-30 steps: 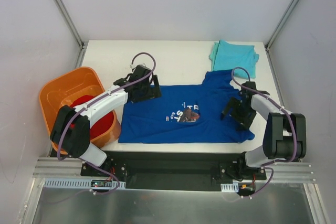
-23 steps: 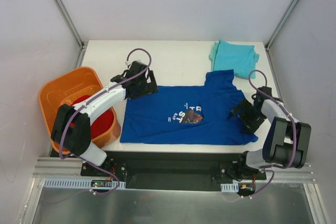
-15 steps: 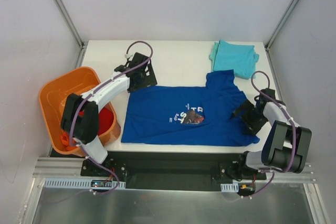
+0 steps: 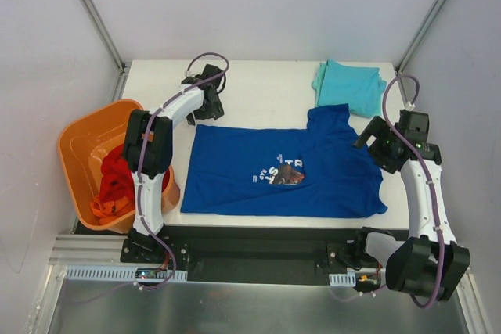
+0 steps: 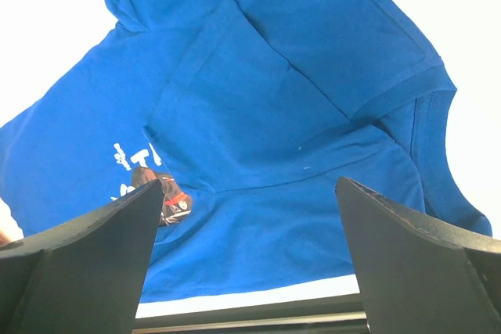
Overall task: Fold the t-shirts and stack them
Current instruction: Grap the side of the flattened tshirt furthest away from the robot with both arms, then fold the other side of the tshirt into a rectangle, then rotate the tshirt 90 degrees, then grab the bottom of the folded rectangular tshirt with both arms
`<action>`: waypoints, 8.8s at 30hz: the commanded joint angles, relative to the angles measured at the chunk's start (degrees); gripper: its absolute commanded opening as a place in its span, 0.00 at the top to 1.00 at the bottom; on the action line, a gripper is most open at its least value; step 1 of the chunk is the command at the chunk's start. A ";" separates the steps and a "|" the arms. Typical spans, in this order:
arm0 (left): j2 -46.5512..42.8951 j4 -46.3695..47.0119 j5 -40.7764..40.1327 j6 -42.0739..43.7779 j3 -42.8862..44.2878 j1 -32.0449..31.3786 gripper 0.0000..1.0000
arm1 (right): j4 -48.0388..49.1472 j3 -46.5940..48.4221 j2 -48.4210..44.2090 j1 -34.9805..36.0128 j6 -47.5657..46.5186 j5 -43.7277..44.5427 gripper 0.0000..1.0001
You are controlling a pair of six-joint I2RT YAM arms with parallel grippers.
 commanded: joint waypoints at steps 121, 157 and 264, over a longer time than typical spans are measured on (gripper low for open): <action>-39.56 -1.19 -10.51 -15.11 -39.32 -12.02 1.00 | -16.37 1.15 -6.56 13.49 -2.27 29.16 0.99; -40.98 -0.14 -0.94 -12.04 -34.76 -20.19 0.01 | -24.13 1.33 -8.76 12.52 -1.21 14.35 0.03; -40.62 26.05 31.06 -28.20 -60.41 -42.52 0.85 | -1.98 -27.33 -16.24 50.22 17.60 -6.09 0.01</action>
